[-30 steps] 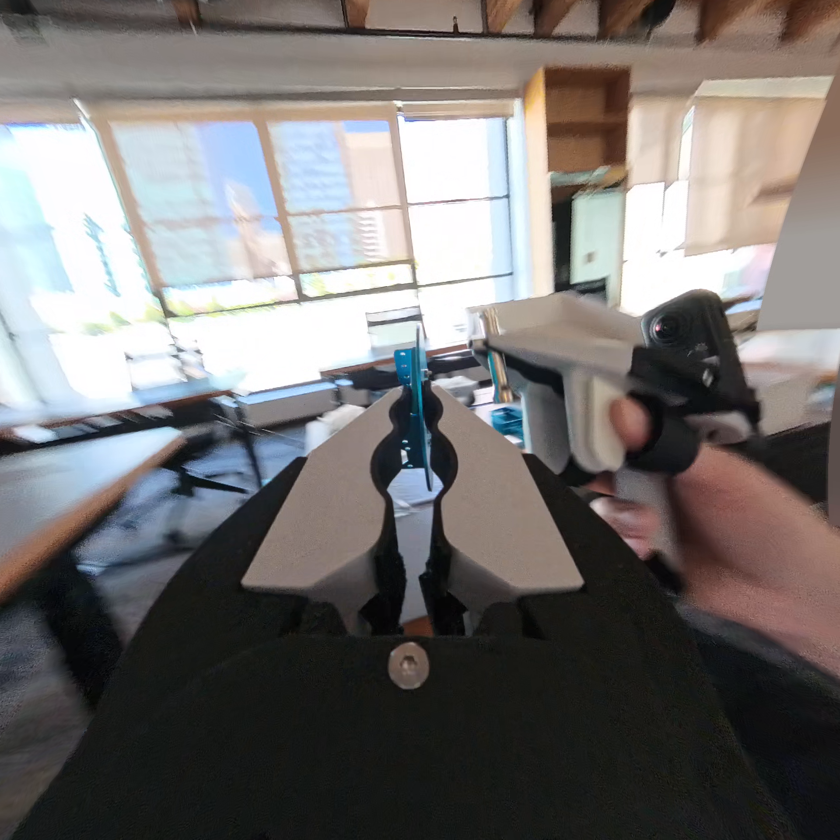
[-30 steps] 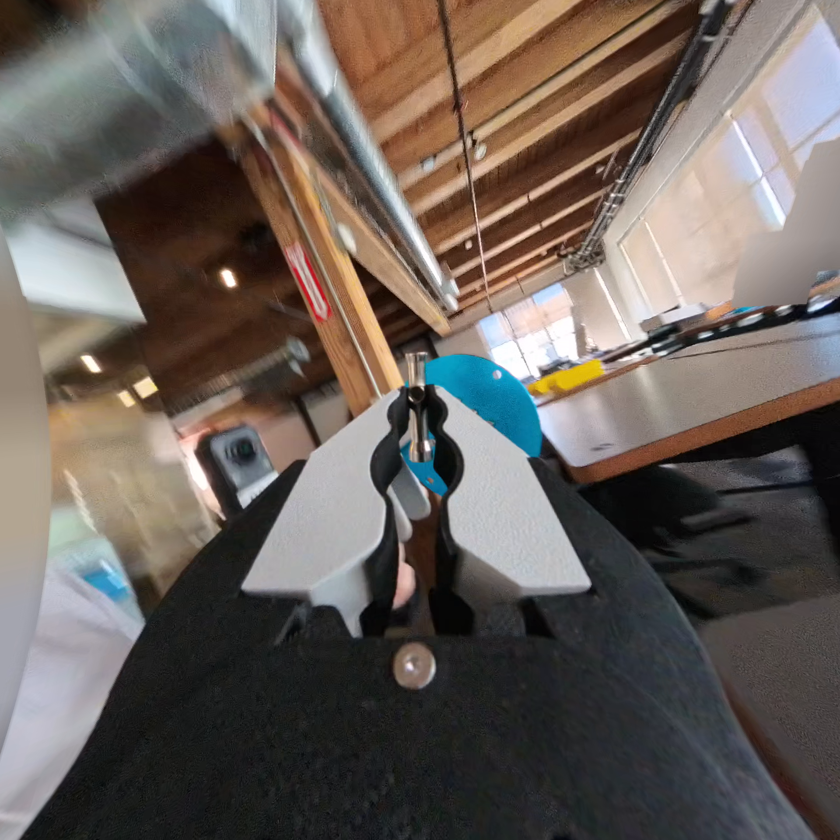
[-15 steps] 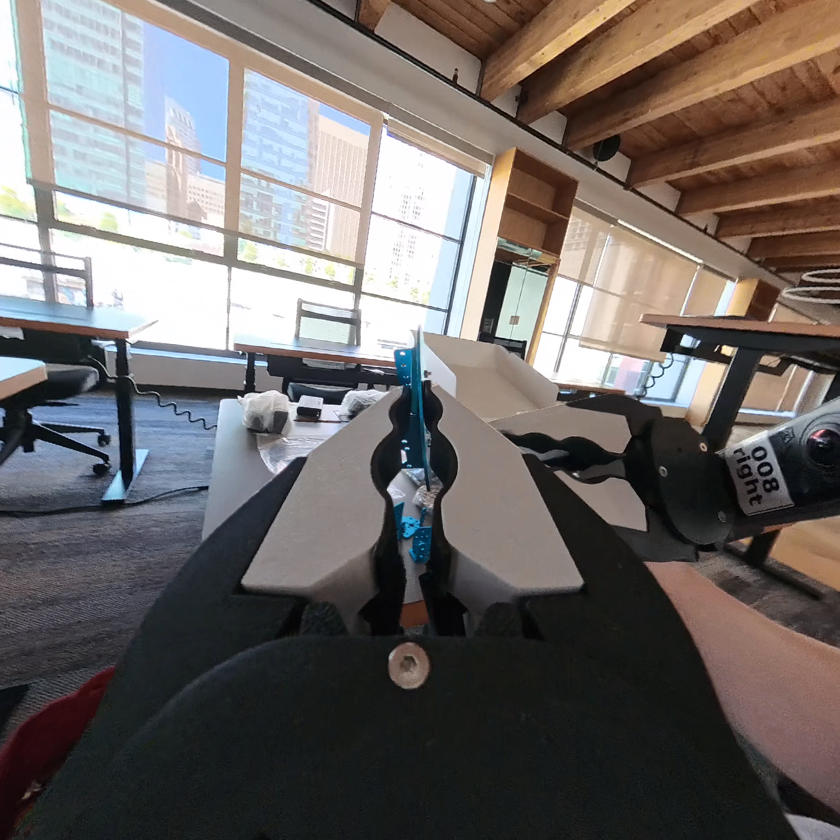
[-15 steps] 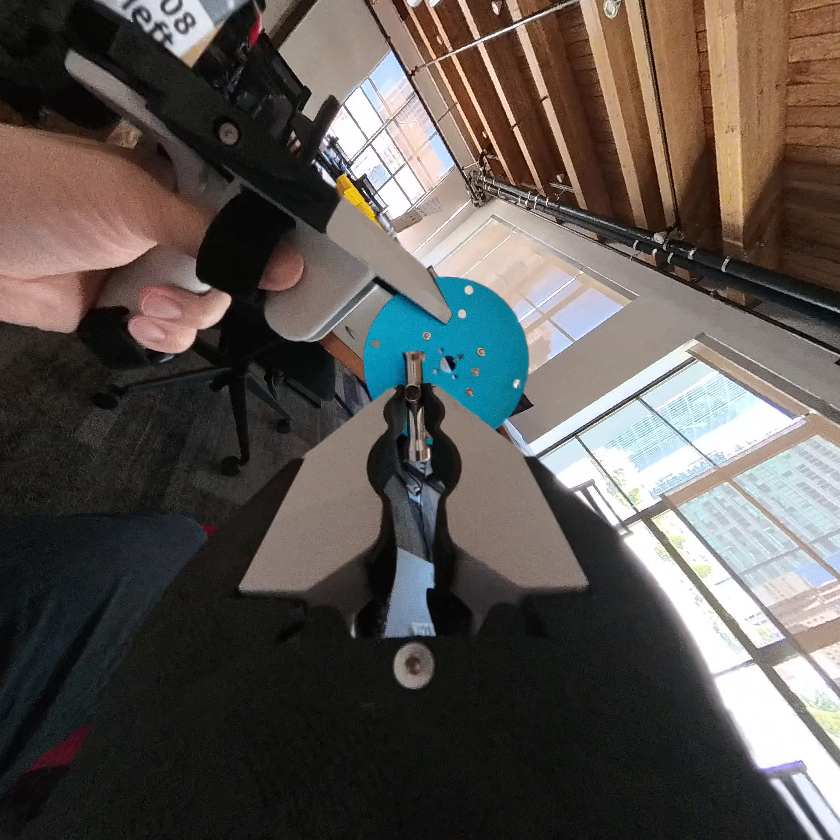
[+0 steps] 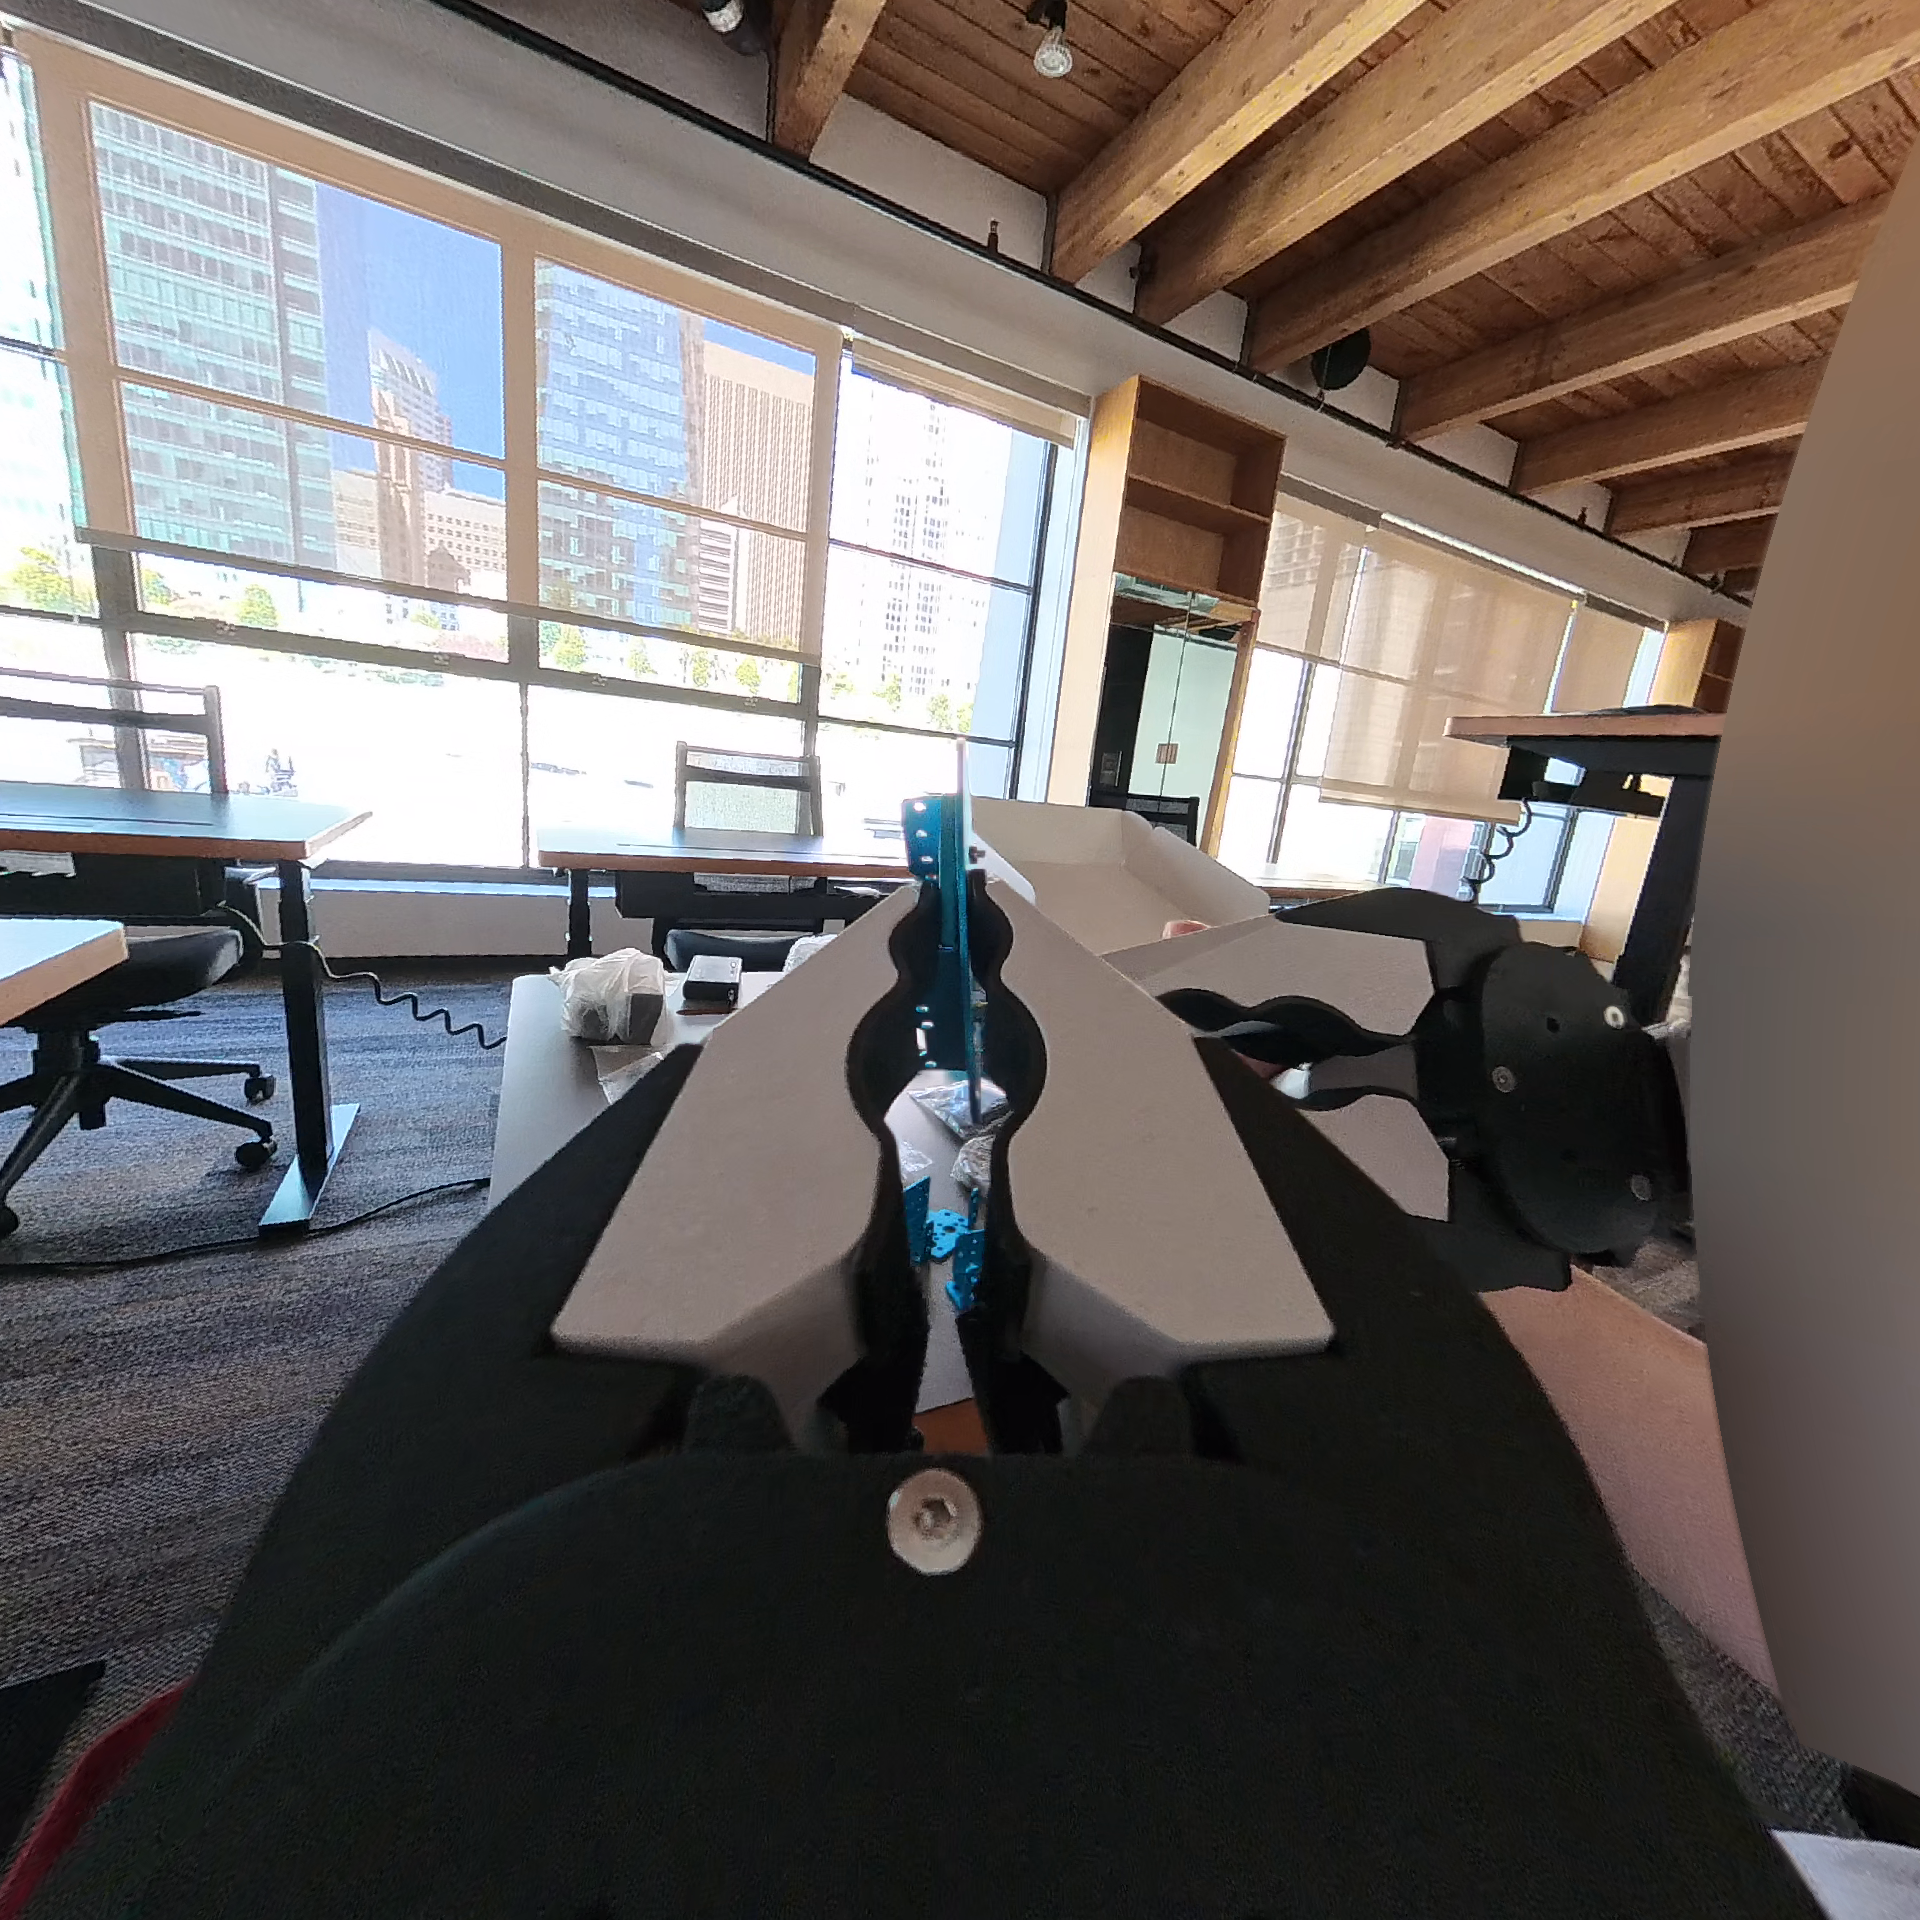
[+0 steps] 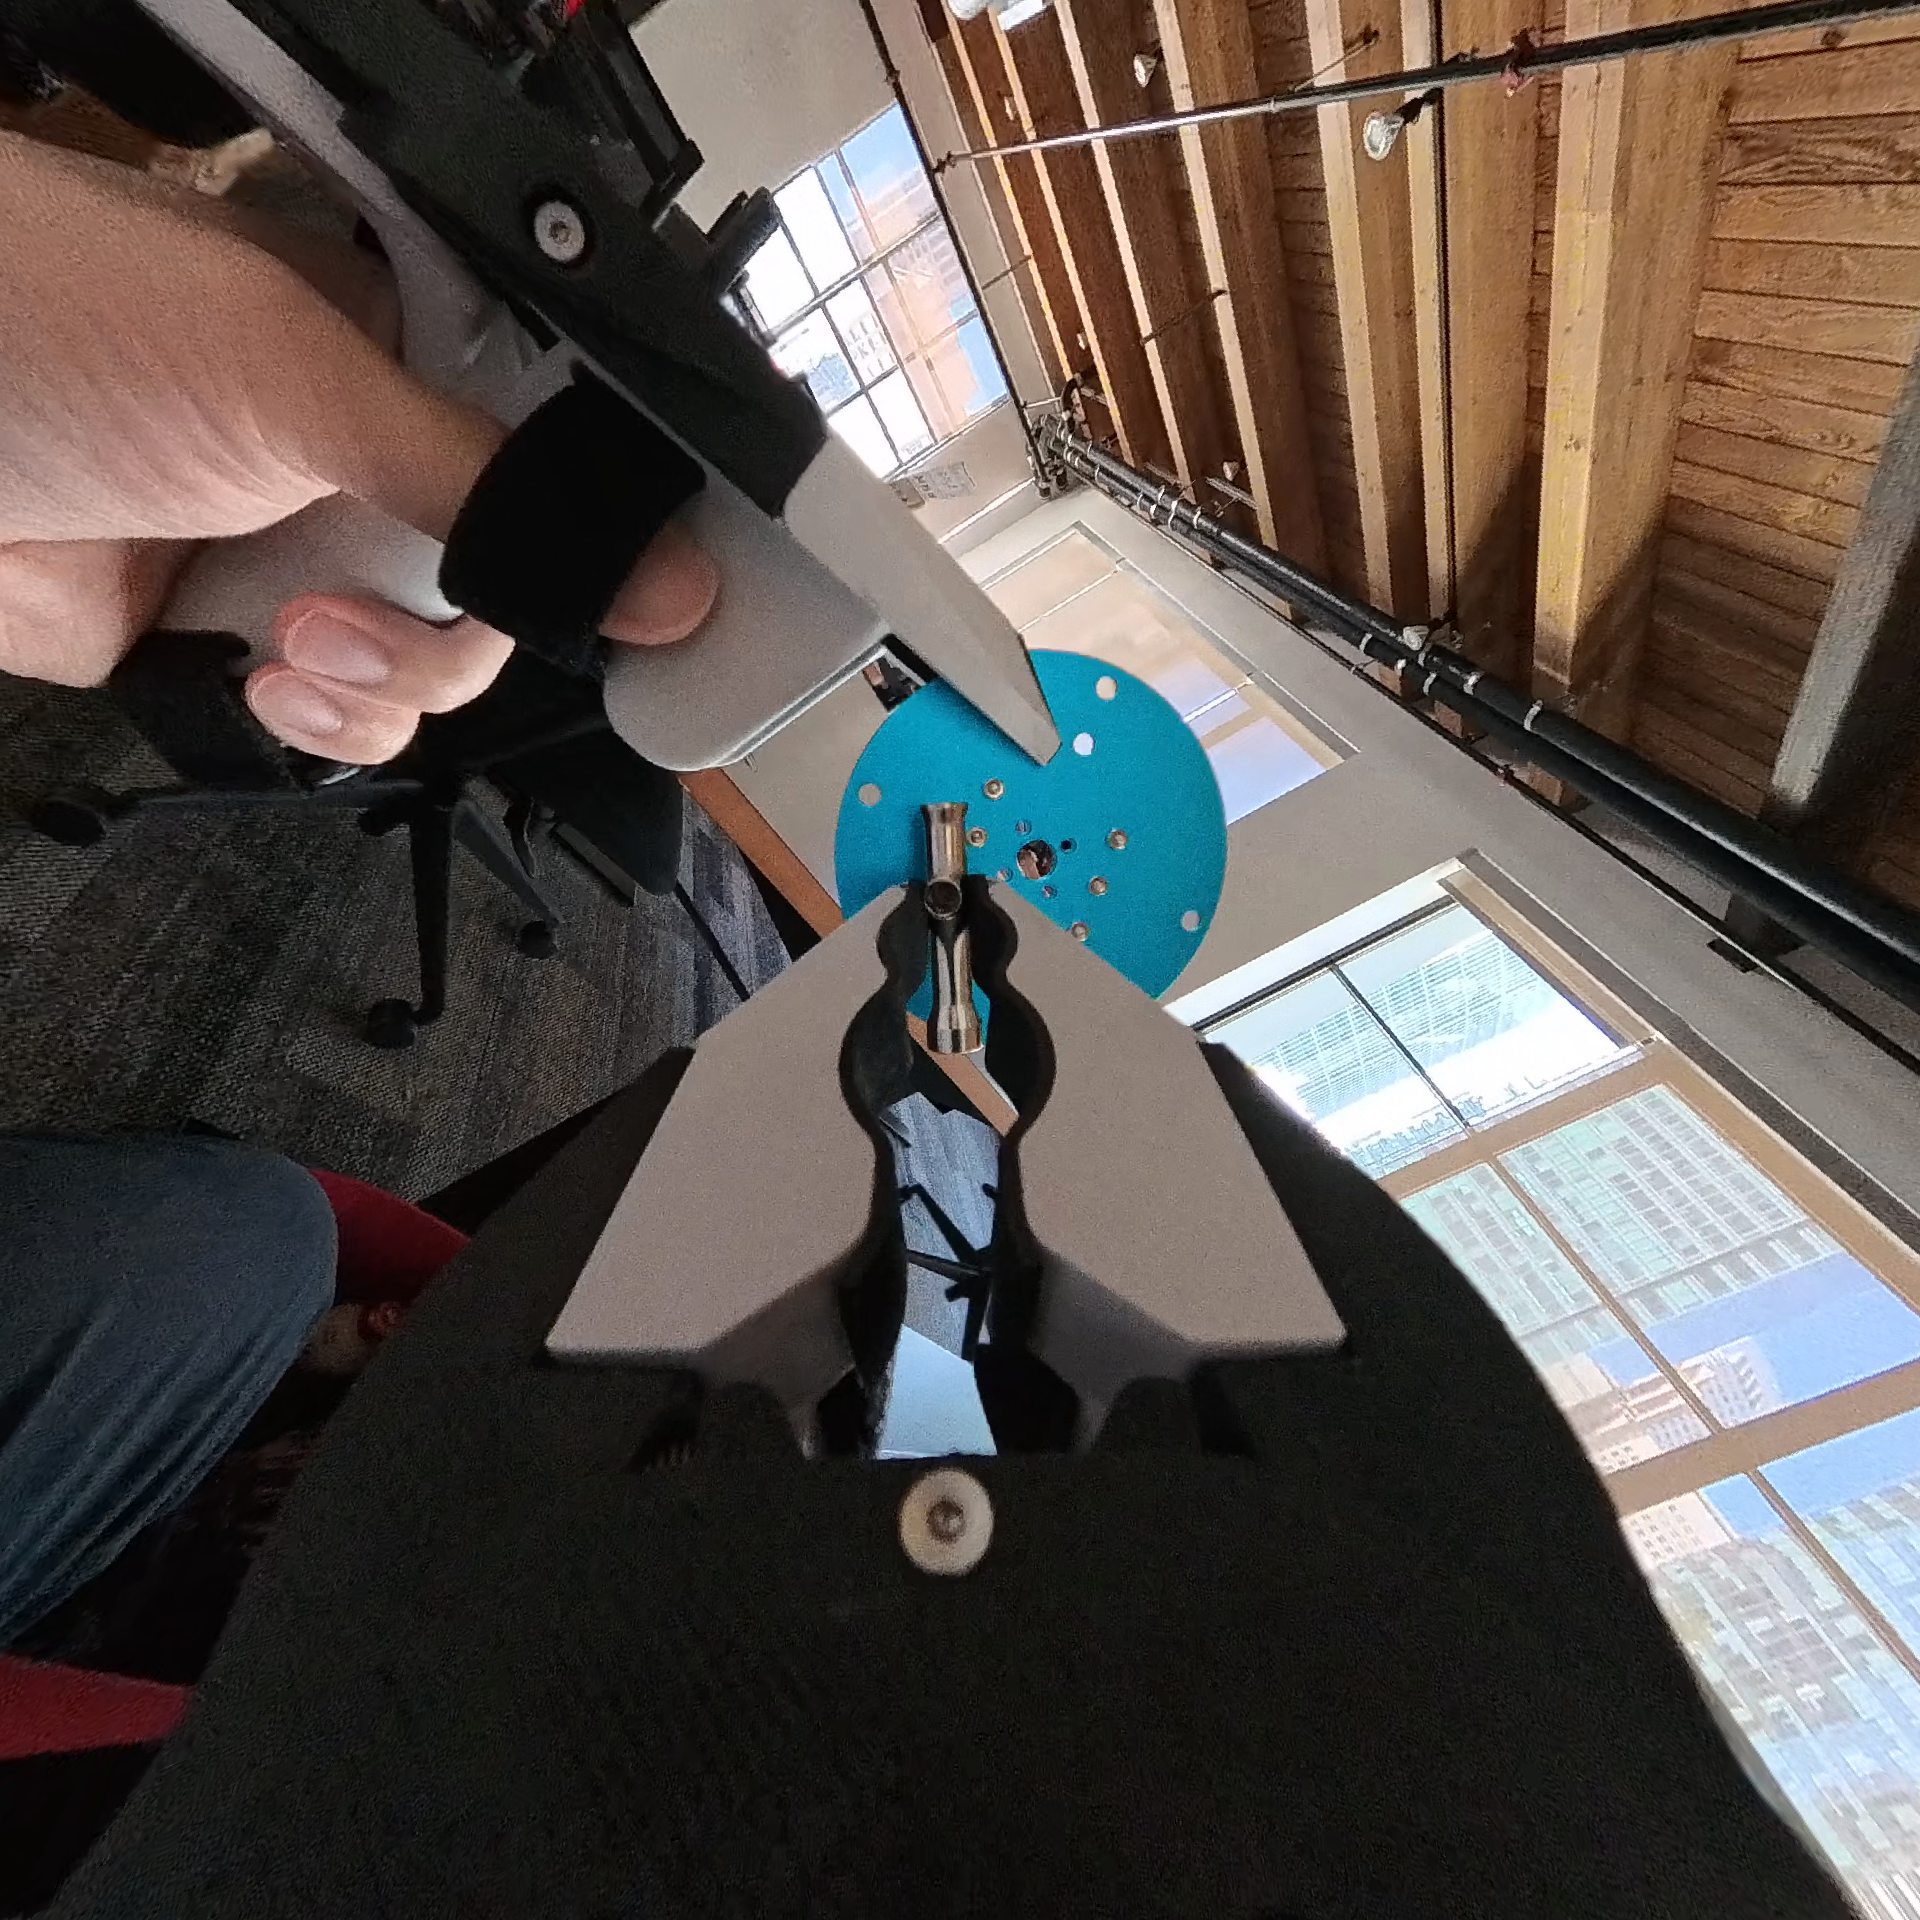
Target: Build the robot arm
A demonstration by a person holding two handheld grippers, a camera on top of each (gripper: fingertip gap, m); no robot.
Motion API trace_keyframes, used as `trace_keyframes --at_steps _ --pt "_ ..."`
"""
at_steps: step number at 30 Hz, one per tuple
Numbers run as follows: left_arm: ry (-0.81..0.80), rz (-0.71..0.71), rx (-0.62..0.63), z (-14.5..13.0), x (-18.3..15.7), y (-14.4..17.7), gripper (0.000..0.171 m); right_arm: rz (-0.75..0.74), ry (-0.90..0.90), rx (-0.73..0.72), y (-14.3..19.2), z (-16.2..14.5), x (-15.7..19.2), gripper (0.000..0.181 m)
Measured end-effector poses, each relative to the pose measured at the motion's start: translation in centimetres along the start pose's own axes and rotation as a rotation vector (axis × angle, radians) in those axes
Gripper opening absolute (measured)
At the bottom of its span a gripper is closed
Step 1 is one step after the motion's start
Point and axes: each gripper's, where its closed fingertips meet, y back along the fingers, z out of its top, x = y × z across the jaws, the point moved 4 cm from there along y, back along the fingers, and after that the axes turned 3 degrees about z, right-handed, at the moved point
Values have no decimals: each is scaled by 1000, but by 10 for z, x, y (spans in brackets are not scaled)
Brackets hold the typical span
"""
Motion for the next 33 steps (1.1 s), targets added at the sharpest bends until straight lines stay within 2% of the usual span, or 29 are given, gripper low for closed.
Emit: trace_keyframes --at_steps 7,9,15,22,25,27,28,31,33 --pt "-29 -39 -5 1 -6 0 3 -5 -1 -5 2 0 -1 7" --pt "-23 -50 -41 3 -8 2 3 -21 -38 -19 3 -1 -3 7" --pt "-95 6 -110 8 -13 2 3 -93 -224 -43 1 1 -4 6" --pt "-360 102 -156 10 -20 3 3 -93 -537 -49 -6 2 -7 7" --pt "-356 106 -188 9 -18 2 3 -74 -798 -117 -9 -2 -8 6" --pt "-361 117 -208 7 -15 2 3 -50 -1042 -194 -12 -6 -6 10" --pt "-377 121 -215 6 -14 1 3 -29 -1164 -238 -14 -8 -5 6" --pt "-420 105 -228 1 -11 0 3 82 -1556 -386 -17 -16 -1 7" --pt "-453 79 -235 -1 -10 1 3 155 -1756 -458 -19 -19 1 7"
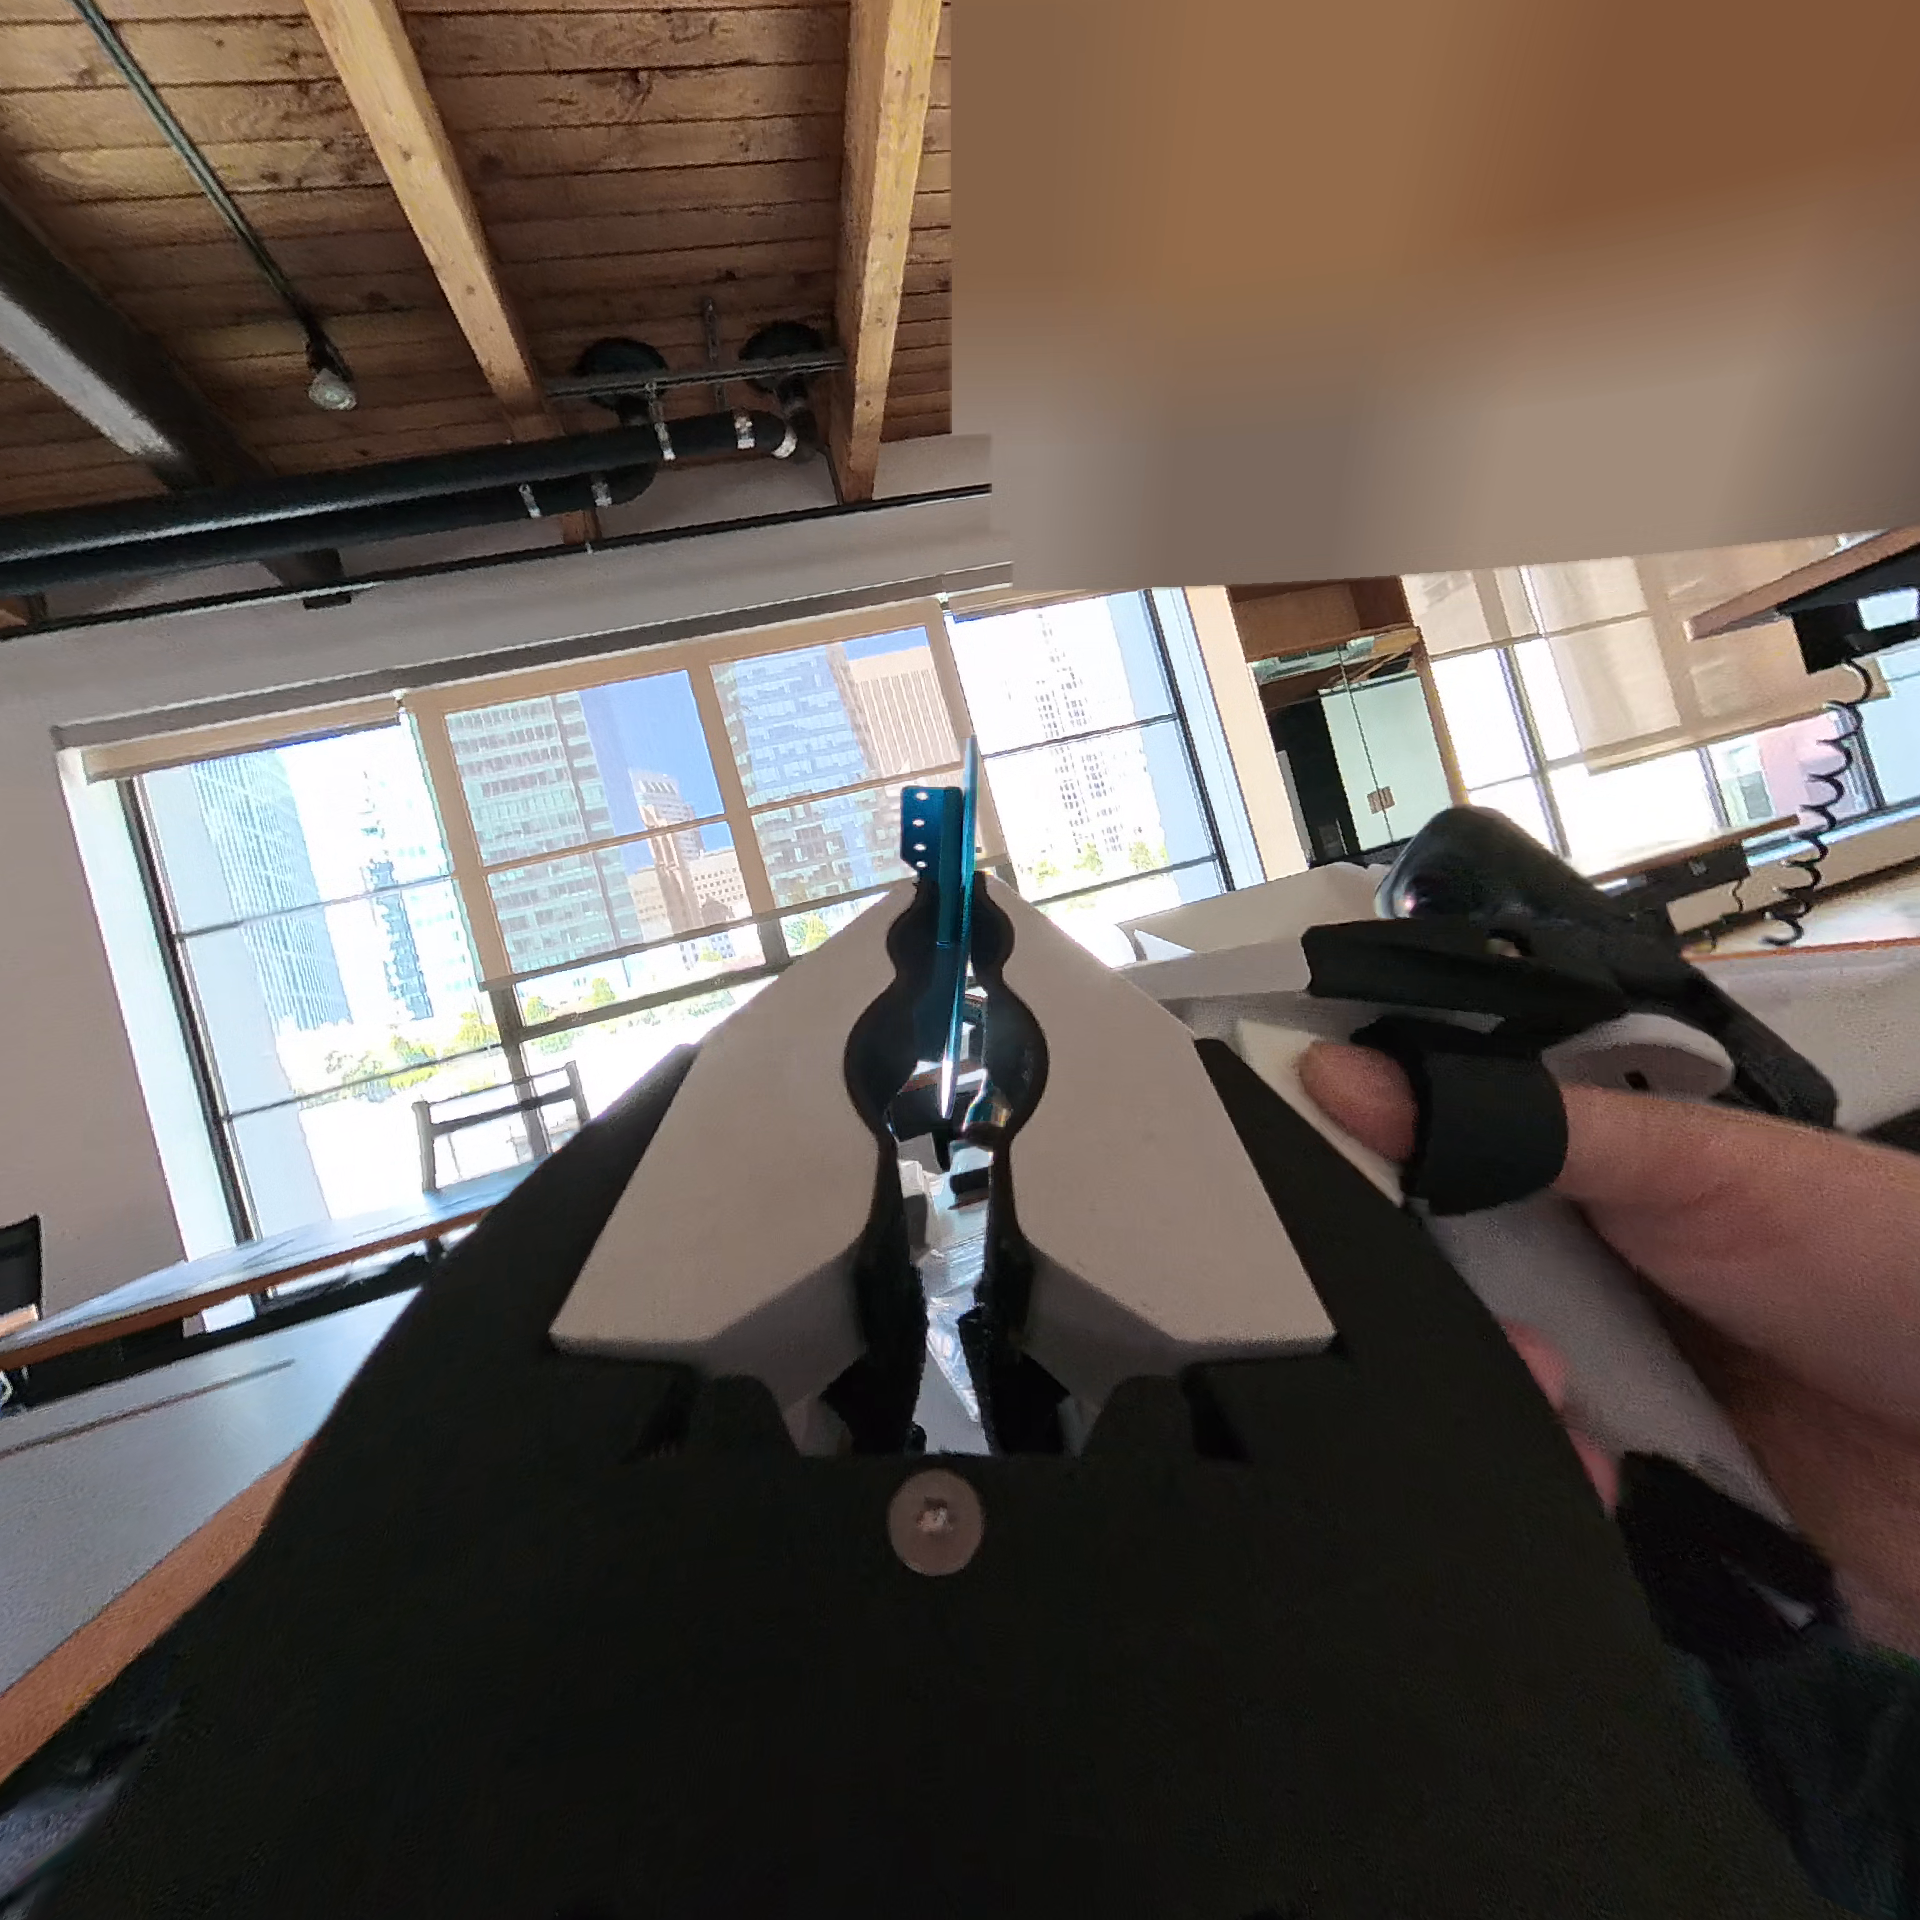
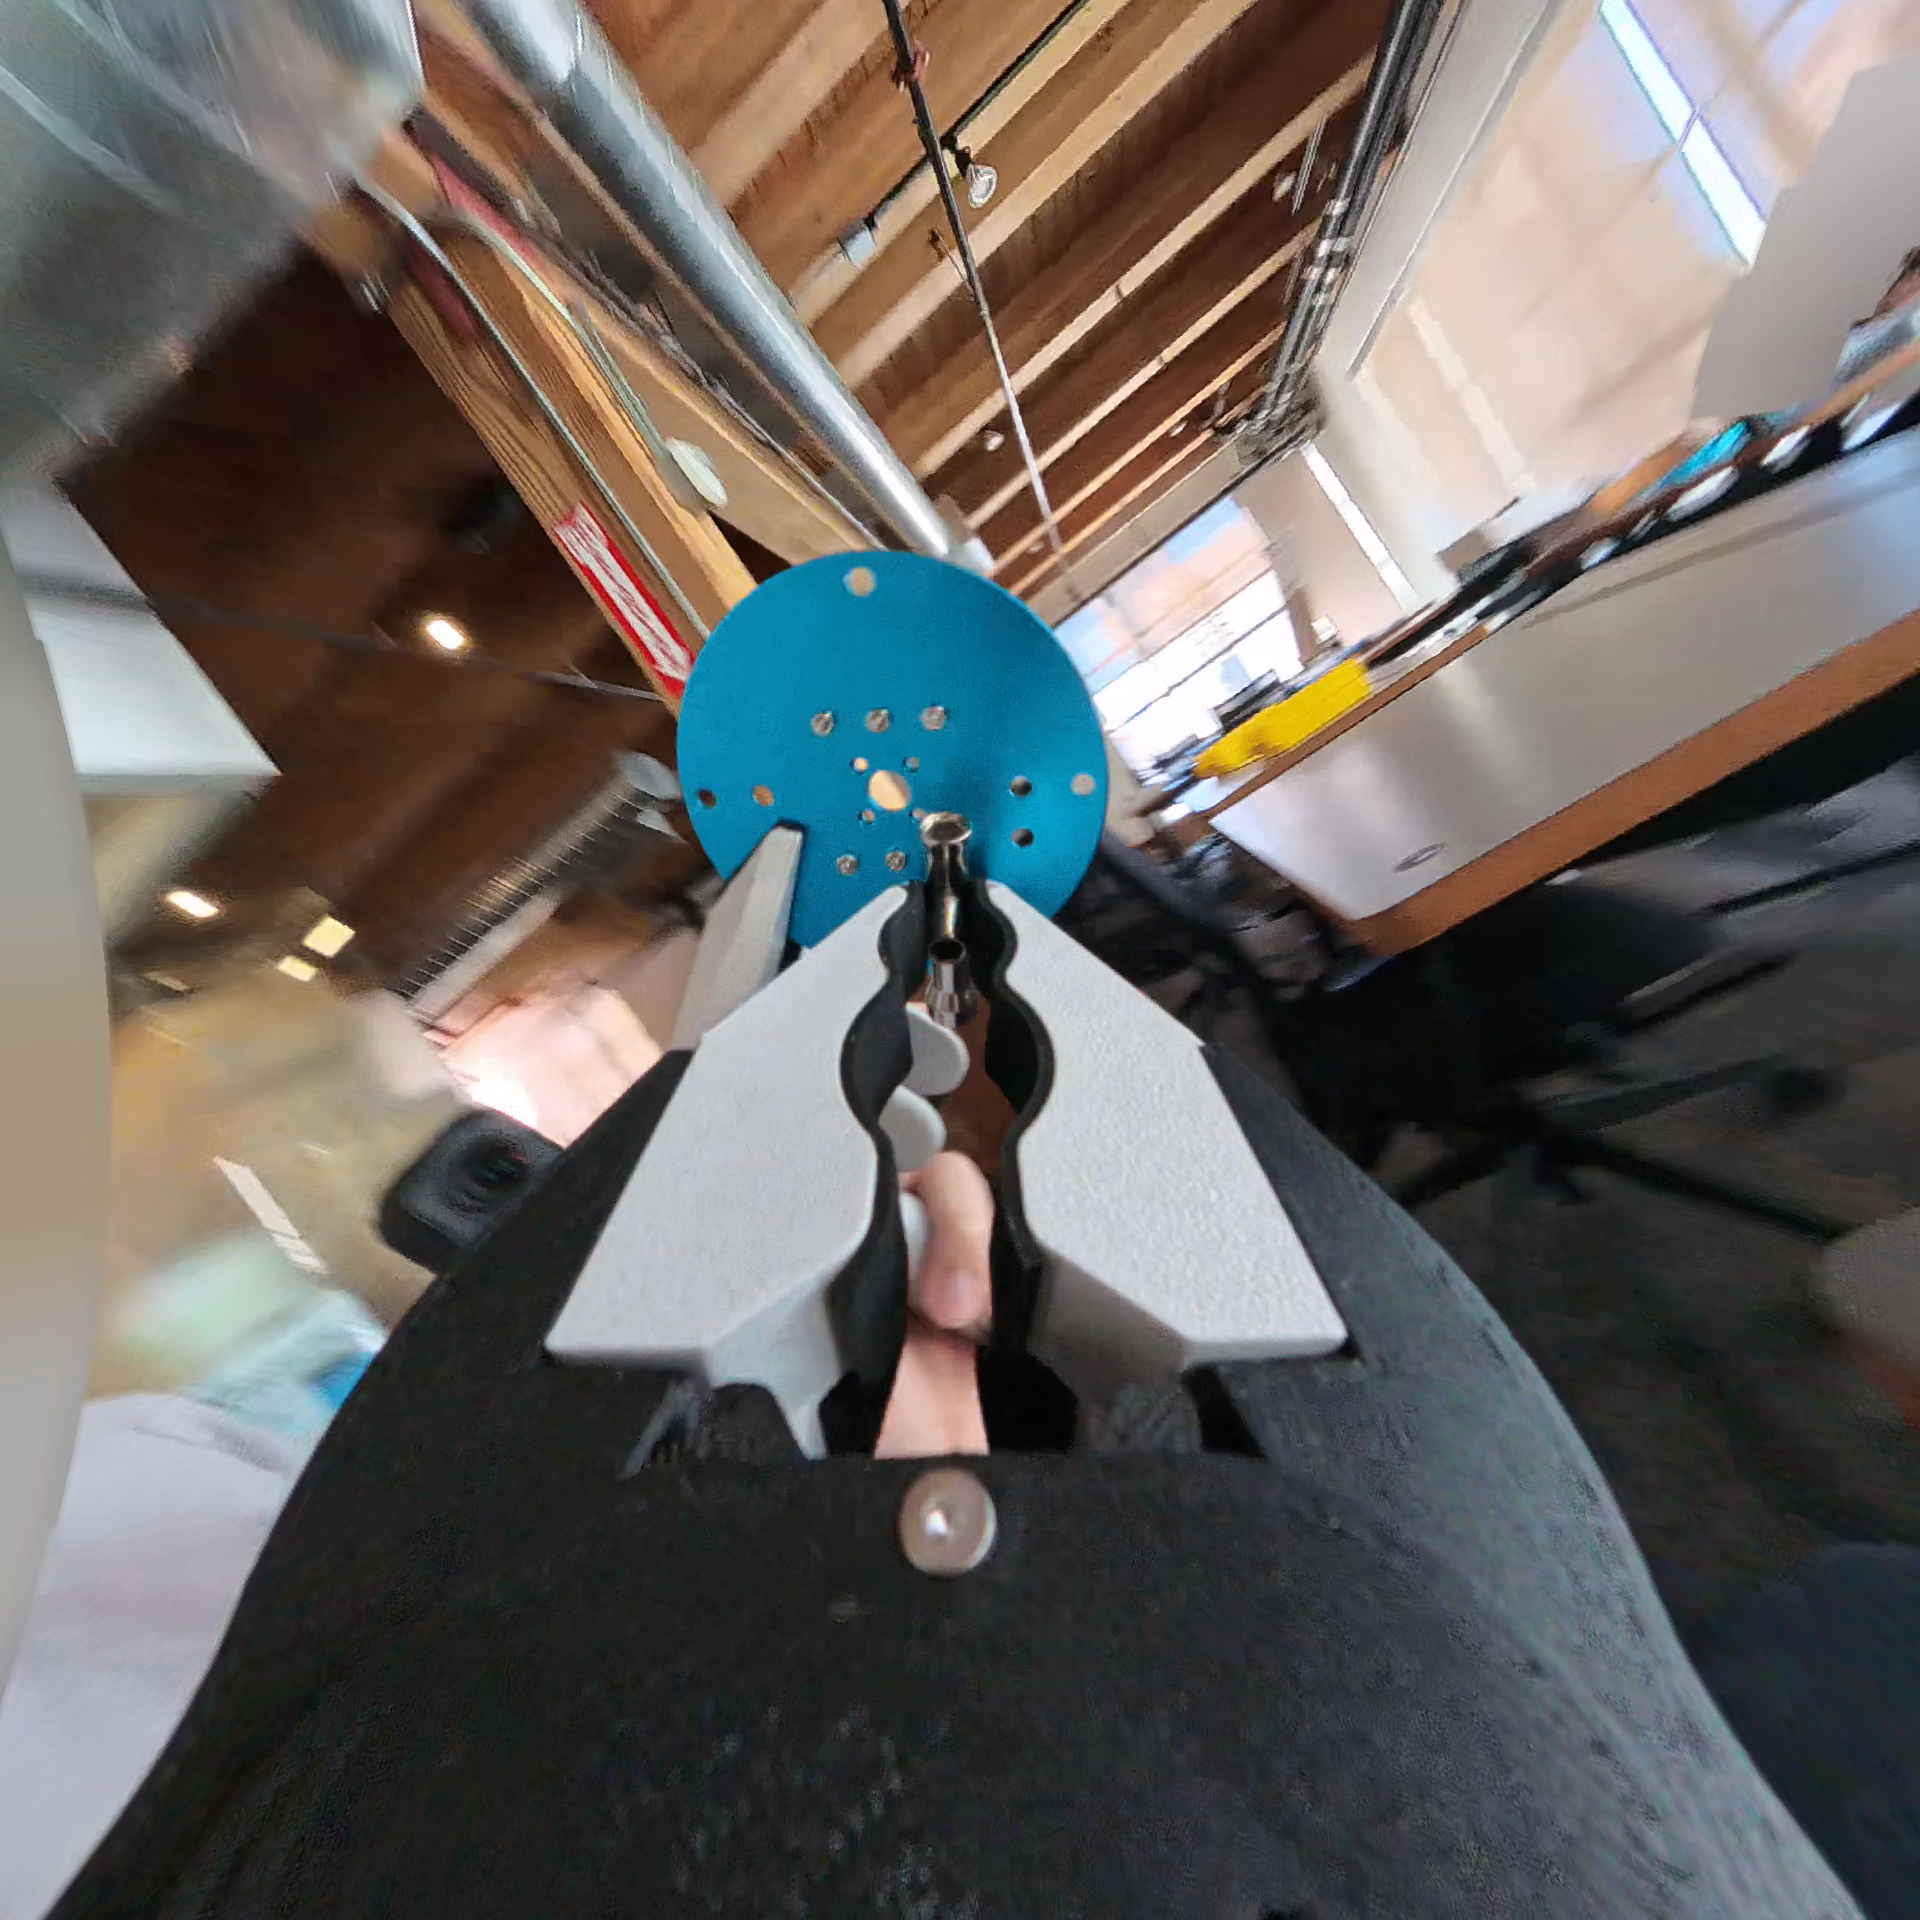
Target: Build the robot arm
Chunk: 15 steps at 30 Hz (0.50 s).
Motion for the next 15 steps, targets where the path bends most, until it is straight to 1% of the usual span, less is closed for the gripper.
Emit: trace_keyframes --at_steps 2,6,8,9,10,11,12,14,15 --pt "-67 -23 -26 0 -1 2 3 41 -166 -24 0 -2 0 6" --pt "-201 -76 -62 0 -5 7 4 176 -619 -73 0 -8 0 6" --pt "-216 -104 -75 0 -5 9 3 253 -868 -100 1 -12 0 6" --pt "-214 -113 -80 1 -5 11 3 291 -958 -105 1 -15 2 6" --pt "-214 -114 -76 1 -4 12 3 311 -999 -109 1 -16 2 6" --pt "-214 -106 -66 1 -3 12 3 300 -981 -107 2 -18 2 6" --pt "-207 -99 -60 1 -2 12 3 282 -924 -99 3 -18 2 6" --pt "-157 -74 -47 3 1 12 3 242 -731 -72 5 -13 4 6" --pt "-116 -71 -36 4 3 11 3 219 -605 -47 6 -9 6 6"
